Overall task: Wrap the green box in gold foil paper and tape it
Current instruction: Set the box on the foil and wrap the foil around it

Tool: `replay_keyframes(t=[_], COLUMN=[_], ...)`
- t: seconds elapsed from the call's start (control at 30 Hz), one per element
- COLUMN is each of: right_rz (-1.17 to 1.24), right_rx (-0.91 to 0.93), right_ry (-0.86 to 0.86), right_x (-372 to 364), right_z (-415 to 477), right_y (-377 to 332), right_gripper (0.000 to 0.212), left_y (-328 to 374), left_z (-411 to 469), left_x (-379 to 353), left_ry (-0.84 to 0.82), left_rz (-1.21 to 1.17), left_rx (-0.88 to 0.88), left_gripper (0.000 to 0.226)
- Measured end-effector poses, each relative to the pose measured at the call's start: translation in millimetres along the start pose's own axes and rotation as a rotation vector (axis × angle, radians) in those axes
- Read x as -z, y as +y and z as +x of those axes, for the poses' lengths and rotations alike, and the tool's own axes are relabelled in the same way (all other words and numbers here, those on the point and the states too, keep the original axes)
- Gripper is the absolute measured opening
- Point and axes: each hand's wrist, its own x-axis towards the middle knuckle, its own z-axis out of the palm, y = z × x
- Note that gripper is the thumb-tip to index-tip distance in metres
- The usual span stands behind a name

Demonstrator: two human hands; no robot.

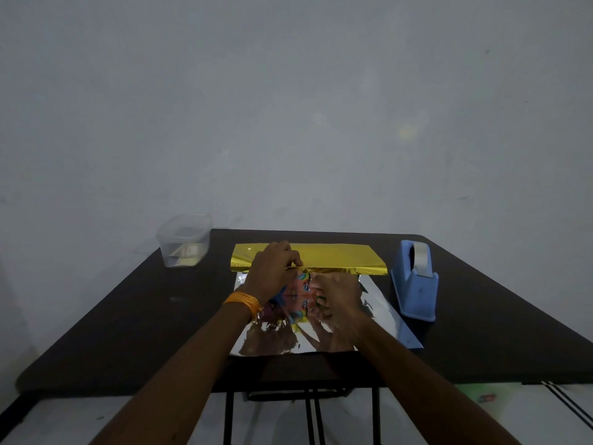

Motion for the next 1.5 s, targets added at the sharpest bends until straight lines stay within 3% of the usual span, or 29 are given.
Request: replay_keyframes(t=[0.37,0.6,0.8,0.97,1.13,1.33,1.43,1.5], right_rz=[-0.402,-0.706,-0.753,-0.841,-0.876,-0.816,-0.71,-0.666], right_rx=[0.104,0.237,0.322,0.407,0.441,0.578,0.593,0.596], right_ry=[0.053,-0.052,-0.053,-0.072,-0.135,0.174,0.29,0.33], right_x=[13.0,28.5,33.8,40.7,52.4,100.7,140.7,166.5], right_z=[10.1,12.1,14.3,13.2,8.8,2.5,6.6,18.0], right_y=[-2.3,-8.3,-10.3,1.7,-9.0,-43.5,-64.3,-66.4], right_gripper=[0.039,0.033,0.034,0.026,0.029,0.019,0.017,0.014], left_y=[-0.3,-0.3,8.5,12.6,15.7,69.0,114.1,140.7], left_z=[1.2,1.0,7.0,4.5,0.6,15.1,23.6,28.9], left_x=[1.8,2.0,4.1,-2.0,-5.4,-14.0,-29.2,-44.3], left_ry=[-0.03,-0.043,-0.073,0.0,0.156,0.164,0.039,-0.033], left_rz=[0.013,0.014,0.17,0.226,0.262,-0.158,-0.451,-0.511], left_rx=[-0.007,-0.006,-0.005,0.028,0.003,-0.025,0.028,0.031], left_gripper=[0.013,0.012,0.028,0.025,0.044,0.029,0.021,0.022])
